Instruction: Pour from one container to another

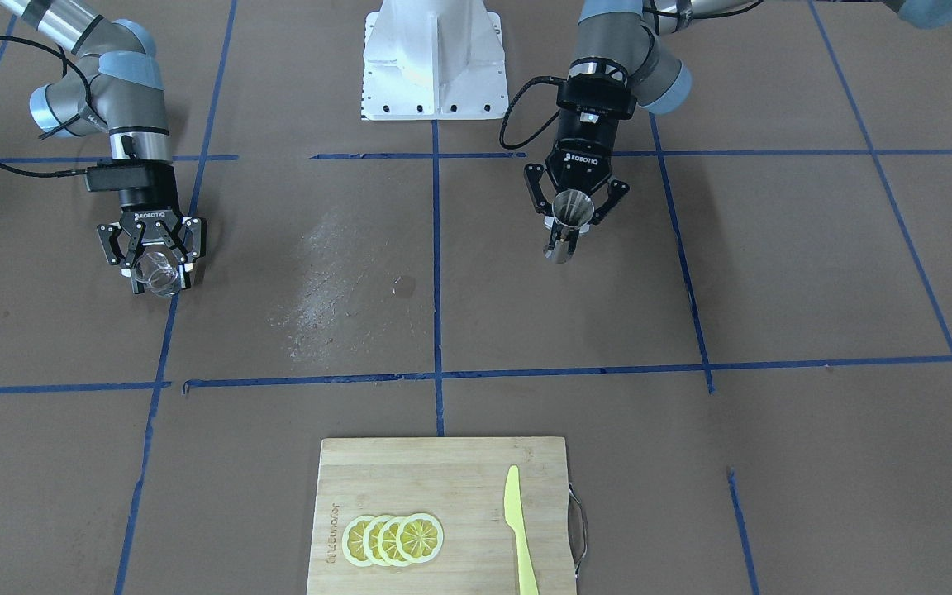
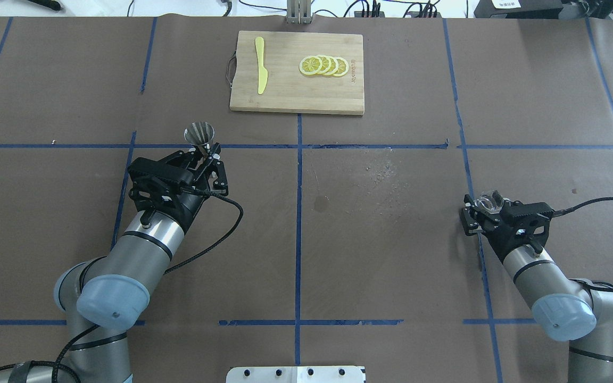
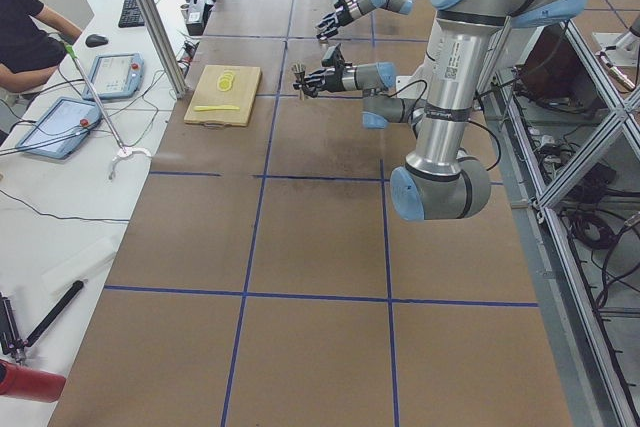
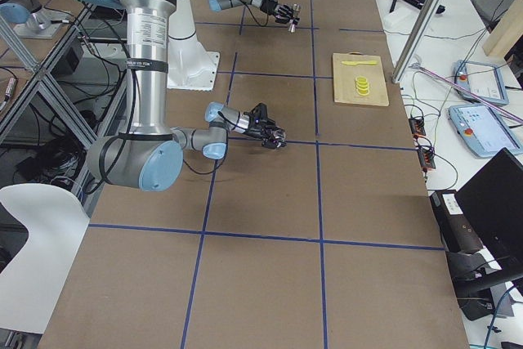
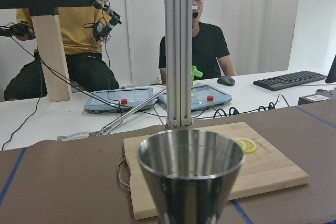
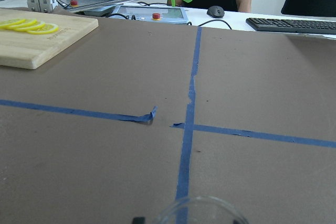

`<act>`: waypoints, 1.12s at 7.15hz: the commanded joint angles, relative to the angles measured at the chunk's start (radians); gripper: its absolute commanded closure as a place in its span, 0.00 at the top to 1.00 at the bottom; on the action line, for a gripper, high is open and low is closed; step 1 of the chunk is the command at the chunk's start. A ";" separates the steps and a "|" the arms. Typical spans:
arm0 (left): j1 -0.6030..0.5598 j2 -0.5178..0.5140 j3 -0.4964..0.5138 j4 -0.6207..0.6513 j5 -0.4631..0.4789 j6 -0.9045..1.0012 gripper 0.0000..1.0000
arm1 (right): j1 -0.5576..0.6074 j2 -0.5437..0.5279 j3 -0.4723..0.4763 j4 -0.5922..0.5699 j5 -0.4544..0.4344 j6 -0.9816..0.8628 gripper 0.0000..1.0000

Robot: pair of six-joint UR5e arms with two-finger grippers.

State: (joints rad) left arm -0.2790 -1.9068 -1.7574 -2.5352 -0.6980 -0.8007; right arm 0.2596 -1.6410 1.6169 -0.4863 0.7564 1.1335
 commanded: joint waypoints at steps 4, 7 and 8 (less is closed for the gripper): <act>0.000 -0.001 -0.001 -0.008 -0.002 0.000 0.00 | 0.077 -0.014 0.091 0.000 0.113 -0.015 0.00; 0.009 -0.047 0.004 0.009 -0.040 0.001 0.00 | 0.142 -0.014 0.207 -0.014 0.217 -0.155 0.00; 0.012 -0.090 0.054 0.004 -0.069 0.036 0.00 | 0.148 -0.011 0.236 -0.014 0.219 -0.313 0.00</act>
State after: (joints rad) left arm -0.2706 -1.9551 -1.7419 -2.5320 -0.7341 -0.7908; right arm 0.3960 -1.6546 1.8158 -0.4985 0.9609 0.9755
